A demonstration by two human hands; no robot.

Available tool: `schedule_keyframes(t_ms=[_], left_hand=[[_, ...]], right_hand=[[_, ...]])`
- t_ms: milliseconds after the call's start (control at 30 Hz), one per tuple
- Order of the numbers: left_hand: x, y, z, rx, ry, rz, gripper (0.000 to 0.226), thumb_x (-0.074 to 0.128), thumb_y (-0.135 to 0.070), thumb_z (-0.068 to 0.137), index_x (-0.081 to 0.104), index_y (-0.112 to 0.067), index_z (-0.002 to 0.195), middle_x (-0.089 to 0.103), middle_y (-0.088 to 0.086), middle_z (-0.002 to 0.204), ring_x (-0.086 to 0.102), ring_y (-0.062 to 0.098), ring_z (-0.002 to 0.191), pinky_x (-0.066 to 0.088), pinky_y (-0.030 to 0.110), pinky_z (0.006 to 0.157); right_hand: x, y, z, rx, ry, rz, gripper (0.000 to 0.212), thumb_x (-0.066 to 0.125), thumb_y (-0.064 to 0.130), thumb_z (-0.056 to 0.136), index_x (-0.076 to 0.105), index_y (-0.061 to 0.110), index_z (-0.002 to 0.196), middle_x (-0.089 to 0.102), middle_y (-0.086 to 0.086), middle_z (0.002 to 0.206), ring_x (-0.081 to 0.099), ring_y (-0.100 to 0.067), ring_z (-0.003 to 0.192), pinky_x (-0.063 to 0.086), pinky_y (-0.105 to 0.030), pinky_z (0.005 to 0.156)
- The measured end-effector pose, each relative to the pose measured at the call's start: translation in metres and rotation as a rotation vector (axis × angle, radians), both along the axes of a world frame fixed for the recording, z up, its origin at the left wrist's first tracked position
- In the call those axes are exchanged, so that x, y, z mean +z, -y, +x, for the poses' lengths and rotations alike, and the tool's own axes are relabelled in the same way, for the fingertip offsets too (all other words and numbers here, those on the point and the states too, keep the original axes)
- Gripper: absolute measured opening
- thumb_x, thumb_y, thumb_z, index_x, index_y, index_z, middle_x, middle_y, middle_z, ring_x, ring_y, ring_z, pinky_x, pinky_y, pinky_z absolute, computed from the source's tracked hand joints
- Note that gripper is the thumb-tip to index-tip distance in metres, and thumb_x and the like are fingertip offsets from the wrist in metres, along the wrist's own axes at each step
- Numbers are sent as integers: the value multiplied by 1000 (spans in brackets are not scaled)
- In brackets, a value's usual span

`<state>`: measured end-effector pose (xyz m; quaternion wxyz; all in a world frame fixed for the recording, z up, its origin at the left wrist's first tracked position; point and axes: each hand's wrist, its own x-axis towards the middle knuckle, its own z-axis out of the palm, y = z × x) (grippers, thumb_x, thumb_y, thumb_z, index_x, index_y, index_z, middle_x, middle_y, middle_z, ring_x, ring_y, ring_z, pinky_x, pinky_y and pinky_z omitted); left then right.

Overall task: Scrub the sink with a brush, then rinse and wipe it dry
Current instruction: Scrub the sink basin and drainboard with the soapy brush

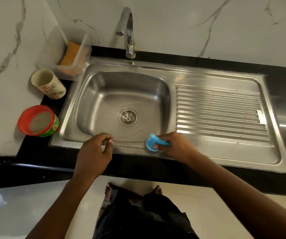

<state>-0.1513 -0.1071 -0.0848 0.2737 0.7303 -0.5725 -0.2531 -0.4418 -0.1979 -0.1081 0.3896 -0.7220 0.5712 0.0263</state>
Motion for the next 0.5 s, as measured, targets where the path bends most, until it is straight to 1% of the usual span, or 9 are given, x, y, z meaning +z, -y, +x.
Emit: schedule_keyframes(t_ms=[67, 133, 200, 300, 400, 467, 500], left_hand=[[-1, 3, -6, -23, -2, -8, 17, 64, -22, 100, 73, -21, 114, 74, -12, 106, 68, 3, 100, 58, 29, 88], [-2, 4, -12, -43, -5, -14, 16, 64, -23, 100, 73, -21, 114, 74, -13, 105, 68, 3, 99, 58, 30, 88], [-3, 4, -18, -66, -9, -16, 16, 63, -23, 100, 73, -22, 112, 73, -13, 105, 68, 3, 99, 59, 30, 87], [-4, 6, -27, -103, -15, -17, 15, 63, -24, 100, 73, -23, 112, 73, -14, 104, 67, 2, 98, 60, 31, 87], [-5, 8, -37, -132, -3, -23, 14, 63, -23, 100, 73, -23, 111, 72, -15, 103, 67, 2, 96, 58, 28, 86], [-4, 10, -42, -135, -3, -27, 14, 63, -23, 100, 73, -22, 110, 73, -13, 102, 66, 2, 94, 56, 24, 84], [-3, 11, -44, -134, -4, -31, 14, 63, -22, 100, 73, -22, 109, 73, -13, 101, 67, 2, 94, 54, 22, 83]], right_hand=[[7, -6, -41, -56, -36, -39, 42, 69, 51, 94, 69, 35, 132, 76, 10, 109, 67, -3, 91, 55, -29, 87], [12, -9, -62, -102, -79, -93, 44, 67, 53, 95, 66, 37, 136, 75, 9, 111, 67, -5, 90, 53, -28, 84], [11, -6, -65, -159, -99, -158, 46, 66, 54, 95, 63, 40, 139, 75, 6, 113, 68, -11, 91, 54, -32, 83], [3, 2, -40, -211, -85, -201, 50, 64, 58, 94, 58, 44, 142, 75, 5, 115, 71, -16, 96, 57, -37, 89], [-7, -6, -3, -136, -68, -145, 52, 63, 56, 95, 55, 41, 145, 73, 4, 113, 69, -13, 95, 58, -37, 92], [-6, -19, -5, -91, -43, -125, 54, 62, 54, 97, 51, 39, 148, 71, 4, 119, 67, -11, 100, 57, -38, 96], [-2, -21, -17, -81, -46, -127, 54, 62, 54, 97, 51, 39, 148, 71, 5, 121, 66, -10, 100, 56, -37, 95]])
